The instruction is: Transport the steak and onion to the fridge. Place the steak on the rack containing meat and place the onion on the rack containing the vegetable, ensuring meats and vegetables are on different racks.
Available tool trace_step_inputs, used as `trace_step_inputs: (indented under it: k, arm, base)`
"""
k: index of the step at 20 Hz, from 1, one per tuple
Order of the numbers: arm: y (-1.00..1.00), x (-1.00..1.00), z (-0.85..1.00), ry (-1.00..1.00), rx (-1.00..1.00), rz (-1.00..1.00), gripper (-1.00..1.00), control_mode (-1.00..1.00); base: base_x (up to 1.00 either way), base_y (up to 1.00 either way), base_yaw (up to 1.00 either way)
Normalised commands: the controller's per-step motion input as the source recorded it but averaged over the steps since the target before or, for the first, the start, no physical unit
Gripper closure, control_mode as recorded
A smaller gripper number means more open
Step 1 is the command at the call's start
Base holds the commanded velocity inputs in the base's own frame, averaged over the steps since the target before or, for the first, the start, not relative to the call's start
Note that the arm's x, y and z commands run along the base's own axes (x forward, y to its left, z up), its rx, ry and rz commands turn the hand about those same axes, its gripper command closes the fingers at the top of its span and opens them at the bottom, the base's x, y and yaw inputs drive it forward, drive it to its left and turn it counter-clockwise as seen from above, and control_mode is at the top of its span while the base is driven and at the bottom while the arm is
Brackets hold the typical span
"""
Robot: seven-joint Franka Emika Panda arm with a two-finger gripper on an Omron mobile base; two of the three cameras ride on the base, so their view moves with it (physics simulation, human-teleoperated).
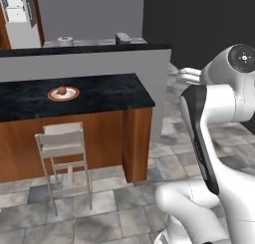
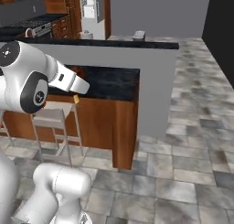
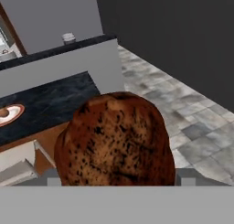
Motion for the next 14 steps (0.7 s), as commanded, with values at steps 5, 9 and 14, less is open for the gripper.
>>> trace_step_inputs:
  k: [5,9,14]
  arm:
    - [0.00,0.00,0.00,0.00,0.00,0.00,1.00,1.00]
    - [0.00,0.00,0.00,0.00,0.00,0.00,1.00,1.00]
    - [0.00,0.00,0.00,0.00,0.00,0.00,1.00,1.00]
  base:
    - [0.44,-1.00,0.11]
    - [0.69,-1.00,0.14]
    - [1.00,-1.00,0.15]
